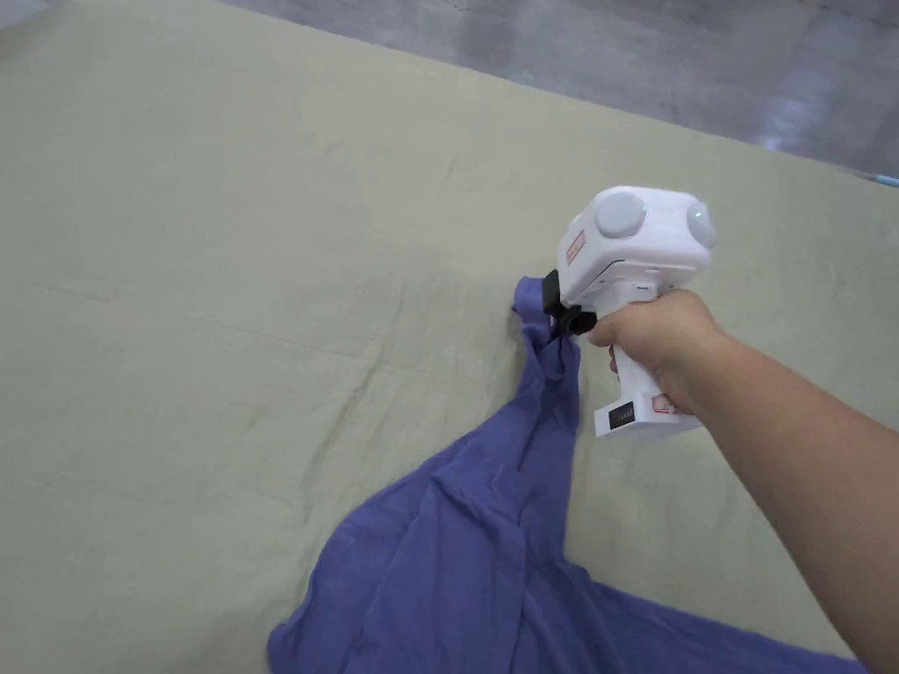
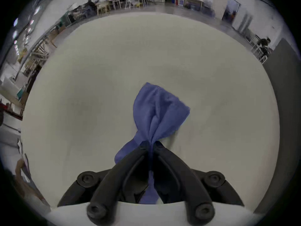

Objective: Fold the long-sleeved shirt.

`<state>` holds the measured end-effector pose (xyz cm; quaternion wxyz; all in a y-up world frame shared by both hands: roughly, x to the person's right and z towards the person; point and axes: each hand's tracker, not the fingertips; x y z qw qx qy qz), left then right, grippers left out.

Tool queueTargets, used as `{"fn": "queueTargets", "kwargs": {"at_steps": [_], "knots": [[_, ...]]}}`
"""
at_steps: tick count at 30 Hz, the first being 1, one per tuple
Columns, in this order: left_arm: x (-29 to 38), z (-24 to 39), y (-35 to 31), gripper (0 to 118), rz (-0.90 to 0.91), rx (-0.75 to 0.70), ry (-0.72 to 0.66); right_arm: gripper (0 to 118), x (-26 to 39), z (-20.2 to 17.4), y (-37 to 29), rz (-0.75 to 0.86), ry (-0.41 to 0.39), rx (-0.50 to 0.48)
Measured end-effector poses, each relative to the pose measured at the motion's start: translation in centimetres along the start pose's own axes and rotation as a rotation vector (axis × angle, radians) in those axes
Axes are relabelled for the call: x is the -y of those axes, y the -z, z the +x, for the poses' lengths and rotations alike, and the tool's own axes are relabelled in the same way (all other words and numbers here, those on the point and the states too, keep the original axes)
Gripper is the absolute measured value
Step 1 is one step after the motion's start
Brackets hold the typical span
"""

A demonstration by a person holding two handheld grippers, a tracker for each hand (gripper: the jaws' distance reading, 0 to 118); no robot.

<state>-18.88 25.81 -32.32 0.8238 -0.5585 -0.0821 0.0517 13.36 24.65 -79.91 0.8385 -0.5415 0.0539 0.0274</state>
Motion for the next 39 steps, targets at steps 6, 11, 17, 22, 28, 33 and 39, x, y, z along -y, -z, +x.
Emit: {"fn": "queueTargets", "kwargs": {"at_steps": [6, 11, 17, 22, 28, 33, 39], "knots": [[1.0, 0.4, -2.0, 0, 0.047, 0.017, 0.012, 4, 5.9, -1.7, -11.0, 0.087, -0.073, -0.124], [2.4, 0.9, -3.1, 0, 0.060, 0.043, 0.018, 4, 13.2, -3.8, -16.5, 0.074, -0.108, -0.170], [3.8, 0.9, -4.0, 0, 0.062, 0.059, 0.027, 4, 23.2, -6.2, -18.9, 0.033, -0.131, -0.229], [4.3, 0.9, -4.7, 0, 0.072, 0.061, 0.034, 4, 31.4, -7.5, -17.7, -0.034, -0.138, -0.246], [4.8, 1.3, -5.4, 0, 0.080, 0.062, 0.049, 4, 38.8, -8.6, -13.8, -0.182, -0.075, -0.262], [5.0, 1.6, -5.8, 0, 0.095, 0.059, 0.044, 4, 41.4, -8.5, -10.7, -0.238, 0.015, -0.231], [5.2, 2.0, -6.0, 0, 0.095, 0.053, 0.048, 5, 41.6, -8.1, -8.6, -0.239, 0.054, -0.253]]}}
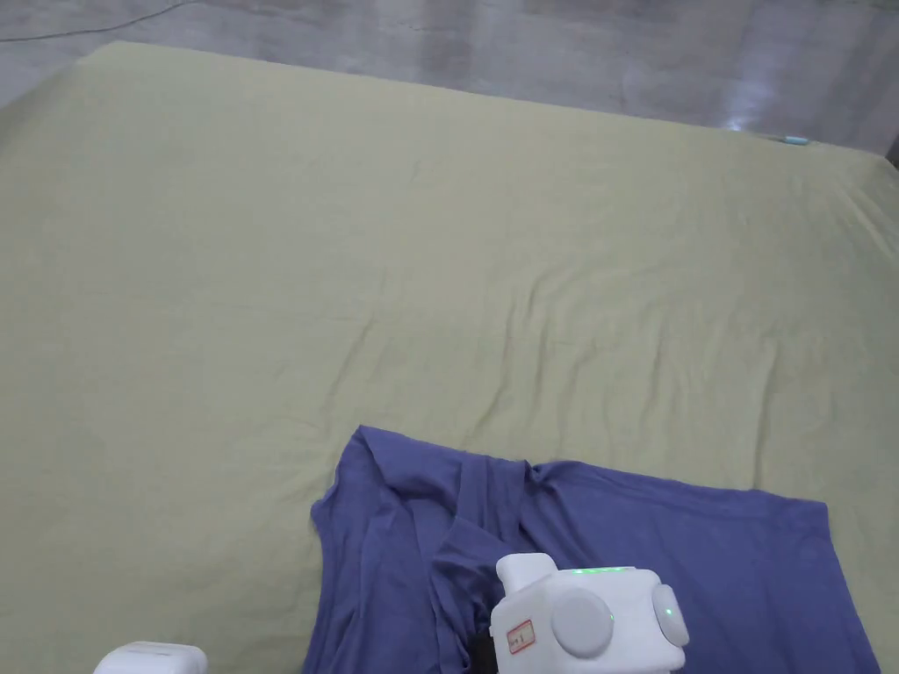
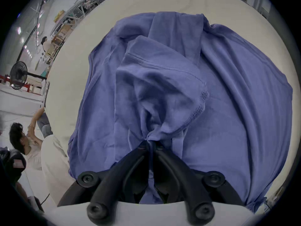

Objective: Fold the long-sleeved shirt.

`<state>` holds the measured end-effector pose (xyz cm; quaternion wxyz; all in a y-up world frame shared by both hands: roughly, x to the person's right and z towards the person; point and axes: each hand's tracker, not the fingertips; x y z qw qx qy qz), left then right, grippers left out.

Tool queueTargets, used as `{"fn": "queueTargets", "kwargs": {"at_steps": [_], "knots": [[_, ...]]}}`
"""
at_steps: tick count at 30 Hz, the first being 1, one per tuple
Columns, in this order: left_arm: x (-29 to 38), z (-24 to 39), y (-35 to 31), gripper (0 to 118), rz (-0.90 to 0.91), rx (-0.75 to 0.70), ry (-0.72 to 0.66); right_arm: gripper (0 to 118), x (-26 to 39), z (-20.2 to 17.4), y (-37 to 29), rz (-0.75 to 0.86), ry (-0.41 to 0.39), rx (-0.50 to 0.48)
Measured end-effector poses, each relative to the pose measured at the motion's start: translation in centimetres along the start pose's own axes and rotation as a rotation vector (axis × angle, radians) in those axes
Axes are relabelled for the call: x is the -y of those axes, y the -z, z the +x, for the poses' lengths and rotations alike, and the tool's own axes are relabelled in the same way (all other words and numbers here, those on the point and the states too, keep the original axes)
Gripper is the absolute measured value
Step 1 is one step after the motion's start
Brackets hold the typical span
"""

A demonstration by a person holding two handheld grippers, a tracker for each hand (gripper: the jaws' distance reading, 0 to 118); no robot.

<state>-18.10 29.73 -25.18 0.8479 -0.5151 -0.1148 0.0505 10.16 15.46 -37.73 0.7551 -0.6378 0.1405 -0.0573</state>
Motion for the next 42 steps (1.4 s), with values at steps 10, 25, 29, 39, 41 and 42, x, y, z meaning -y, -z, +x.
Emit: {"fn": "queueTargets", "kwargs": {"at_steps": [10, 25, 29, 39, 41, 42], "knots": [[-1.8, 1.4, -1.0, 0, 0.029, -0.002, 0.035, 118, 2.9, 2.8, -15.8, 0.276, -0.008, -0.155], [-5.4, 3.1, 5.4, 0, -0.057, 0.018, 0.029, 3, 12.5, 12.0, -15.9, 0.212, 0.161, 0.063], [-11.3, 2.2, 8.6, 60, -0.016, 0.075, -0.026, 3, 10.9, 13.4, -16.7, 0.258, 0.212, 0.045], [-23.3, -0.3, 25.5, 104, -0.220, 0.031, -0.145, 3, 11.5, 17.5, -16.3, 0.219, 0.343, 0.085], [-24.0, 0.2, 27.6, 101, -0.229, 0.018, -0.142, 3, 11.8, 18.6, -16.3, 0.208, 0.381, 0.104], [-24.6, 0.3, 27.9, 102, -0.238, 0.000, -0.131, 3, 11.9, 19.0, -16.2, 0.204, 0.396, 0.111]]}}
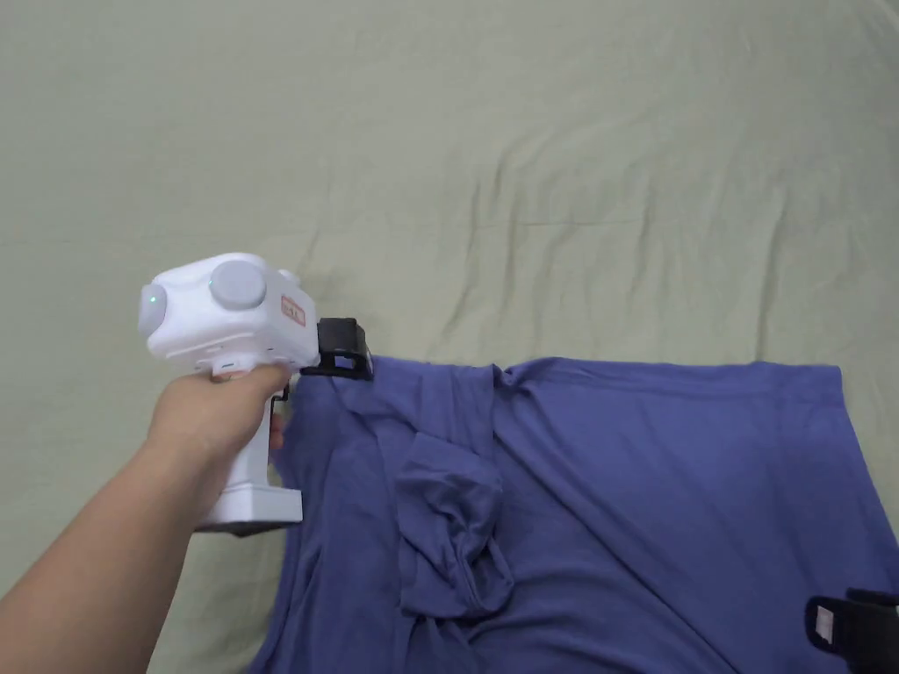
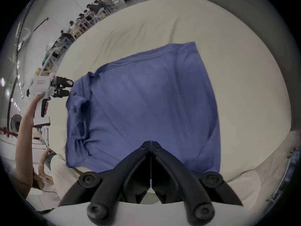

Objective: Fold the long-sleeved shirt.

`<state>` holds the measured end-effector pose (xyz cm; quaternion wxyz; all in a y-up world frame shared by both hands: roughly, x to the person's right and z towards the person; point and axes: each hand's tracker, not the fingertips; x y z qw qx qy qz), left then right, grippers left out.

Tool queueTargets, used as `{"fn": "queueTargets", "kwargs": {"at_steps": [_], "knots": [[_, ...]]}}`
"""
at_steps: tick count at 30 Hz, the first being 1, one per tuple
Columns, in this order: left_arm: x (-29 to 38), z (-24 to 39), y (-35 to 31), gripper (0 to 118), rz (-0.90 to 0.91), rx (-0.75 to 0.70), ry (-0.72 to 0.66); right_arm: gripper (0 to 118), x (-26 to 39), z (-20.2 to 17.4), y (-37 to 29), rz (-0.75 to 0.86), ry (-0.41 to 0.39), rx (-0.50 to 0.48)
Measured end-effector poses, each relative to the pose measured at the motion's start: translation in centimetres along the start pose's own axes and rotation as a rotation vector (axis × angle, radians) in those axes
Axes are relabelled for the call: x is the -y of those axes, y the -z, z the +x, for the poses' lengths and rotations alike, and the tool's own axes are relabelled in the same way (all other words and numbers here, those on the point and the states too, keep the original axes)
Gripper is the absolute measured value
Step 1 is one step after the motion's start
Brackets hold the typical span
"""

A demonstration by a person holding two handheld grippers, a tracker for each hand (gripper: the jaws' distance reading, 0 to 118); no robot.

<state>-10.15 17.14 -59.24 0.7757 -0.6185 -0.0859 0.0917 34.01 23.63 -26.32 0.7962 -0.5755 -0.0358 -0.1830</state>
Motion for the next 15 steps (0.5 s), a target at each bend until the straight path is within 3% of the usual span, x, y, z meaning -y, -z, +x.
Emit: {"fn": "queueTargets", "kwargs": {"at_steps": [1, 4, 6, 7, 8, 9, 13, 15], "knots": [[-0.4, 0.2, 0.4, 102, 0.002, -0.066, 0.010, 3, -0.1, 0.4, 0.1, -0.004, 0.011, 0.007], [-0.4, 1.1, 0.2, 102, -0.007, -0.081, 0.007, 3, -0.3, 0.6, 0.4, -0.010, 0.035, 0.018], [0.7, 2.3, -0.4, 93, -0.031, -0.084, 0.100, 3, -0.7, 0.5, 0.7, -0.012, 0.041, 0.018], [1.2, 2.9, -0.6, 77, -0.018, -0.101, 0.144, 3, -1.2, 0.7, 0.9, -0.017, 0.046, 0.016], [0.8, 3.3, -0.6, 30, -0.007, -0.112, 0.169, 3, -1.8, 0.7, 1.1, -0.021, 0.052, 0.012], [0.9, 3.3, -0.7, 1, -0.003, -0.066, 0.165, 3, -2.4, 0.9, 1.3, -0.021, 0.058, 0.008], [1.2, 3.5, -1.4, 1, 0.021, -0.057, 0.199, 3, -7.9, 2.3, 2.0, 0.019, 0.080, -0.014], [1.0, 2.4, -2.8, 1, 0.049, -0.030, 0.142, 3, -11.7, 3.5, 2.6, 0.044, 0.077, 0.009]]}}
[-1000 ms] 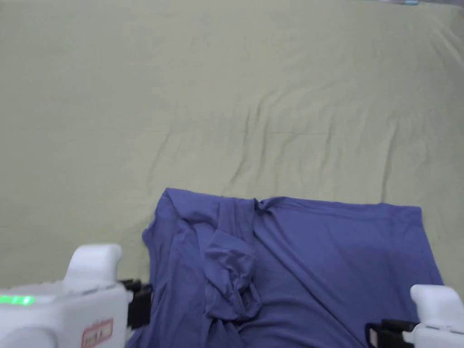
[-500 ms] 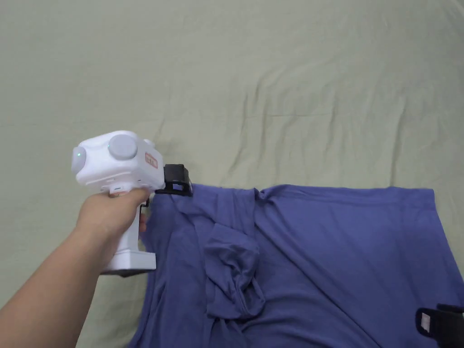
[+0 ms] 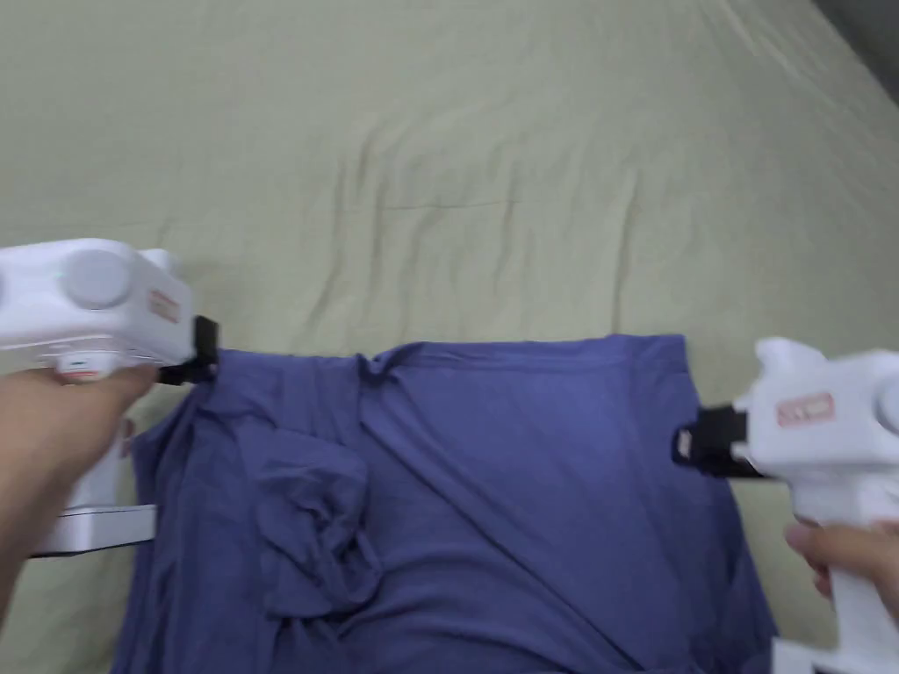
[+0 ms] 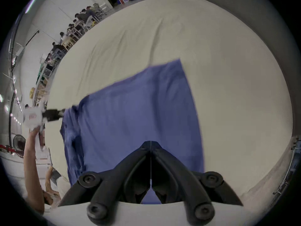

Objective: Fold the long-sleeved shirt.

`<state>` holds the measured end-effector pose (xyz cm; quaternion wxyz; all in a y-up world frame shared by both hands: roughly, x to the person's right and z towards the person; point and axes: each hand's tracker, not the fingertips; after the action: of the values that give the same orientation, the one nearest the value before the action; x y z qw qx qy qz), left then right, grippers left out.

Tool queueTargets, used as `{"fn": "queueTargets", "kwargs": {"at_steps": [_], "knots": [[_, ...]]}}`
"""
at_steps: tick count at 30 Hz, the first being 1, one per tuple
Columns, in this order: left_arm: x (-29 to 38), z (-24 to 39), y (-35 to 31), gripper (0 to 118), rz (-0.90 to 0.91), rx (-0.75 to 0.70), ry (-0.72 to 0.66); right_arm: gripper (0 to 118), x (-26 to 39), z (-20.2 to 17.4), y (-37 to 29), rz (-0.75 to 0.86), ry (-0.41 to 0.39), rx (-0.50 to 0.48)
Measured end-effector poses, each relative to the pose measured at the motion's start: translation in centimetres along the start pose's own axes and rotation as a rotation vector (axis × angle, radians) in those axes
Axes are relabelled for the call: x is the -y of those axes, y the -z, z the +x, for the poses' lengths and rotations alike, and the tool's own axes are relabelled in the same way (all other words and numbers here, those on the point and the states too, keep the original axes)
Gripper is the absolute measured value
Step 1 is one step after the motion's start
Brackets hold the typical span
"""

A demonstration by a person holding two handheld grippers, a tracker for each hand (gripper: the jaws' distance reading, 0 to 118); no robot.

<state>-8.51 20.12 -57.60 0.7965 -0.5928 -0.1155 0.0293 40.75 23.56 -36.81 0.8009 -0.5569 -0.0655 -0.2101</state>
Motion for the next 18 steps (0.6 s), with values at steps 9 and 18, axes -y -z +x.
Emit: {"fn": "queueTargets", "kwargs": {"at_steps": [9, 18], "knots": [[-0.7, -1.4, -3.8, 1, 0.067, 0.044, 0.038, 117, -12.8, 2.5, 8.0, -0.192, 0.134, 0.008], [-0.4, -1.9, -2.8, 1, 0.058, 0.038, 0.046, 26, -12.4, -0.4, 9.1, -0.173, 0.009, 0.147]]}}
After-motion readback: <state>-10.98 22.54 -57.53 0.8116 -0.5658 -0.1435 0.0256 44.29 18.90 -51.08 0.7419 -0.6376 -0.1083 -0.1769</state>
